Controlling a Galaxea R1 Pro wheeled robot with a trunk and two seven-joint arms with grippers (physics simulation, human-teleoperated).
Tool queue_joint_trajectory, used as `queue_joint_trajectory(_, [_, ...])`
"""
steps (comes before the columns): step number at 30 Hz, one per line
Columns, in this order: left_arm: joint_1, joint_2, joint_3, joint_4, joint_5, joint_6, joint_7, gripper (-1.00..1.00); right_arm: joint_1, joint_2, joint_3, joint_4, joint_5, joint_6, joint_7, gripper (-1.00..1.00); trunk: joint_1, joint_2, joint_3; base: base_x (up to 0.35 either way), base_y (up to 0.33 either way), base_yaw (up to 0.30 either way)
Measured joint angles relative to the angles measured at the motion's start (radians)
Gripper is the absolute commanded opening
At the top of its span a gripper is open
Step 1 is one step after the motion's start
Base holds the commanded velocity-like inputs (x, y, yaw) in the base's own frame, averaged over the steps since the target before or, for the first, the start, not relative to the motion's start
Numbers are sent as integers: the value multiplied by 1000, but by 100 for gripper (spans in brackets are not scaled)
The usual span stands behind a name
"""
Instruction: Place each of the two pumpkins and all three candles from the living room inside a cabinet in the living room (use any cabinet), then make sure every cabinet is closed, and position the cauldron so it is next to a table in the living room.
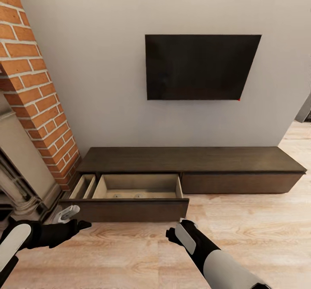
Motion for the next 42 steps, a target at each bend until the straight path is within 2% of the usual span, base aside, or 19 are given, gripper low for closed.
queue_joint_trajectory(4, [0,-1,0,0,-1,-1,1,100,0,0,0,1,0,-7,2,100,15,-28,-13,-42,-30,0])
queue_joint_trajectory(10, [0,-2,-3,4,-3,-16,3,100,0,0,0,2,0,-58,2,100,38,-70,-31,-7,-5,0])
queue_joint_trajectory(13, [0,-1,-11,12,-49,-86,1,100,0,0,1,2,1,-71,2,100,46,-84,-38,0,0,0])
queue_joint_trajectory(14, [0,-1,-11,13,-62,-94,1,100,0,0,1,3,1,-72,2,100,46,-84,-38,0,0,0])
queue_joint_trajectory(17, [0,-1,-9,14,-143,-127,-1,100,0,0,2,3,1,-91,2,100,46,-84,-38,0,0,0])
queue_joint_trajectory(19, [0,-1,-9,13,-166,-135,-1,100,0,0,3,3,1,-103,3,100,46,-84,-38,0,0,0])
queue_joint_trajectory(22, [0,-2,-9,12,-184,-143,-1,100,0,0,3,3,1,-112,3,100,46,-84,-38,0,0,0])
queue_joint_trajectory(26, [0,-3,-14,12,-191,-175,-1,100,1,0,3,3,1,-115,3,100,50,-91,-41,0,0,0])
queue_joint_trajectory(27, [0,-3,-27,13,-193,-210,-1,100,1,0,3,3,1,-116,3,100,53,-98,-44,0,0,0])
queue_joint_trajectory(29, [0,-2,-46,13,-195,-233,-1,100,2,0,3,3,2,-117,3,100,61,-112,-50,0,0,0])
queue_joint_trajectory(30, [0,-2,-69,15,-197,-245,0,100,2,0,3,3,2,-122,3,100,65,-119,-53,0,0,0])
queue_joint_trajectory(32, [0,-3,-96,18,-214,-274,1,100,3,0,6,3,2,-138,3,100,73,-133,-60,0,0,0])
queue_joint_trajectory(33, [0,-3,-112,19,-243,-309,1,100,3,0,15,3,3,-150,3,100,76,-140,-63,0,0,0])
queue_joint_trajectory(35, [0,-4,-158,21,-337,-398,0,100,3,0,59,3,5,-168,3,100,84,-154,-69,0,0,0])
queue_joint_trajectory(36, [0,-4,-173,22,-365,-420,-1,100,3,0,73,3,5,-172,3,100,88,-161,-72,0,0,0])
queue_joint_trajectory(37, [0,-6,-221,23,-436,-475,-2,100,3,0,112,2,5,-192,3,100,92,-168,-75,0,0,0])
queue_joint_trajectory(38, [0,-8,-246,24,-471,-500,-2,100,3,0,132,2,5,-208,3,100,96,-175,-78,0,0,0])
queue_joint_trajectory(39, [0,-13,-262,25,-494,-516,-2,100,3,0,147,2,5,-225,3,100,99,-182,-82,0,0,0])
queue_joint_trajectory(42, [0,-30,-278,34,-523,-536,-3,100,4,0,164,2,5,-248,3,100,111,-203,-91,0,0,0])
